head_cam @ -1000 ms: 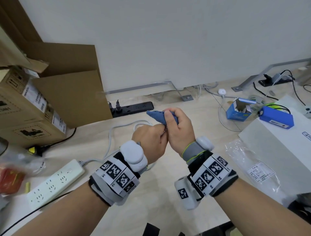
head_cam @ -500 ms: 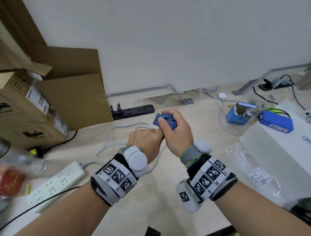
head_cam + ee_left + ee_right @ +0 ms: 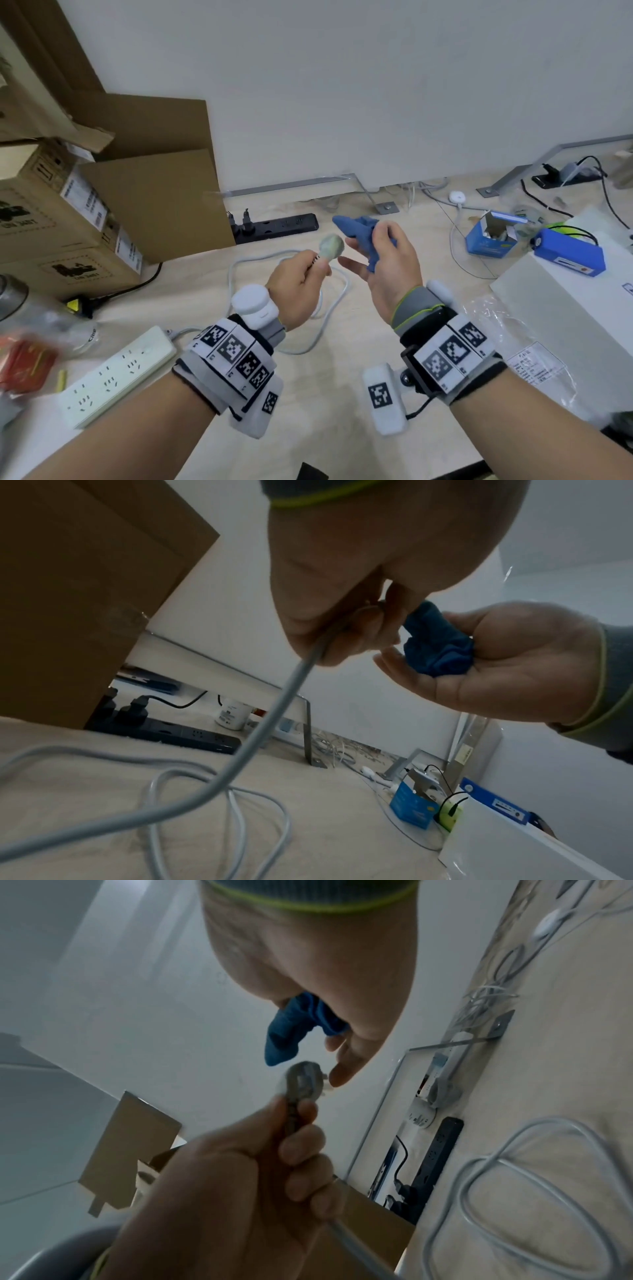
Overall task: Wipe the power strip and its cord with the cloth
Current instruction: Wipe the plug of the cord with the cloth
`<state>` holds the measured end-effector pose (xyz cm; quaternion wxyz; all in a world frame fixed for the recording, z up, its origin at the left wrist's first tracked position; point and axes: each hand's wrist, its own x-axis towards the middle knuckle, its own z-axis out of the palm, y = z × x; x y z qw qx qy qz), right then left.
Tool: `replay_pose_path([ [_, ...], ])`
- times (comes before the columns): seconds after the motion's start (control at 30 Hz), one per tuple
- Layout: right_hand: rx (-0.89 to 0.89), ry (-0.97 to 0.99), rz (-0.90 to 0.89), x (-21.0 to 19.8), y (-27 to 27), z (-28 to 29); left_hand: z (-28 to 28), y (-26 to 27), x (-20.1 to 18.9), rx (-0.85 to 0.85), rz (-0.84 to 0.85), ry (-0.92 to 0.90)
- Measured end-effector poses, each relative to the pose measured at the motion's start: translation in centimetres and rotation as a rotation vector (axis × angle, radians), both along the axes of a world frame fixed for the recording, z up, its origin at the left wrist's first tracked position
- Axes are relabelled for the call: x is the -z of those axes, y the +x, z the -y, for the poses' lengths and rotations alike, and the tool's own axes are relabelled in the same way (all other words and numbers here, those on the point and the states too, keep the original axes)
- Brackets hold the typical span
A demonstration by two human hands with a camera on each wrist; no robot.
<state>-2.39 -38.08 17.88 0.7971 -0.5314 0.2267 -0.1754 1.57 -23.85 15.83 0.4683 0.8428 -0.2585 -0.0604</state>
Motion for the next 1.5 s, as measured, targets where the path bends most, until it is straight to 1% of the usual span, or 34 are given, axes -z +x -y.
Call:
replay_pose_path([
  [0.1,-0.04,-0.064,0.023,0.7,-0.2,-1.3,0.4,-0.2,0.1,0.043,-0.176,-0.097],
  [0.17,-0.057,-0.202,0.053,1.2,-0.3,-2.1,0.6,-0.1,0.2,0.069,-0.254,-0.109],
  [0.2,-0.067,-0.306,0.074,1.4,-0.3,-2.4,0.7,-0.2,0.3,0.073,-0.255,-0.108],
  [0.27,-0.109,-0.458,0.121,1.8,-0.3,-2.7,0.7,-0.2,0.5,0.065,-0.175,-0.082],
  [0.3,-0.115,-0.481,0.128,1.8,-0.3,-2.8,0.6,-0.3,0.5,0.064,-0.104,-0.06],
  [0.37,-0.094,-0.463,0.098,1.5,0.0,-2.7,0.6,-0.6,0.4,0.077,0.016,-0.043],
  [0.47,-0.056,-0.481,-0.004,1.0,0.7,-2.3,0.8,-0.8,-0.2,0.12,0.096,-0.061],
  [0.53,-0.067,-0.387,-0.088,0.8,1.3,-2.0,0.8,-0.6,0.0,0.145,0.129,-0.053],
  [0.67,-0.163,-0.031,-0.267,0.2,2.2,-1.1,0.6,-0.1,0.8,0.182,0.243,-0.028],
  [0.73,-0.196,0.104,-0.244,-0.3,2.5,-0.5,0.5,-0.3,0.6,0.191,0.296,-0.004],
  [0.83,-0.169,0.259,-0.149,-0.9,2.2,0.5,0.3,0.1,0.4,0.124,0.302,0.055],
  [0.9,-0.184,0.272,-0.118,-0.7,2.0,0.5,0.1,0.4,0.2,0.063,0.314,0.128],
  [0.97,-0.186,0.214,-0.064,-0.1,1.6,-0.4,0.3,0.4,0.1,0.037,0.341,0.188],
  [1.0,-0.167,0.14,-0.049,0.4,1.4,-1.2,0.5,0.2,0.0,0.028,0.347,0.2],
  [1.1,-0.124,-0.105,-0.079,1.6,1.1,-2.8,1.0,-0.2,-0.3,-0.001,0.356,0.22],
  [1.23,-0.046,-0.304,-0.135,1.7,1.2,-3.1,1.3,-0.4,-0.5,0.004,0.389,0.275],
  [1.27,-0.032,-0.319,-0.153,1.7,1.4,-3.1,1.3,-0.4,-0.6,0.008,0.399,0.307],
  [1.33,-0.016,-0.254,-0.201,1.8,1.9,-2.9,1.4,-0.5,-1.0,0.024,0.414,0.36],
  [1.43,-0.026,-0.07,-0.316,1.8,2.7,-2.6,1.5,-0.5,-0.9,0.03,0.47,0.385],
  [1.5,-0.046,0.07,-0.346,1.5,3.0,-2.2,1.5,-0.5,-0.6,0.005,0.461,0.409],
])
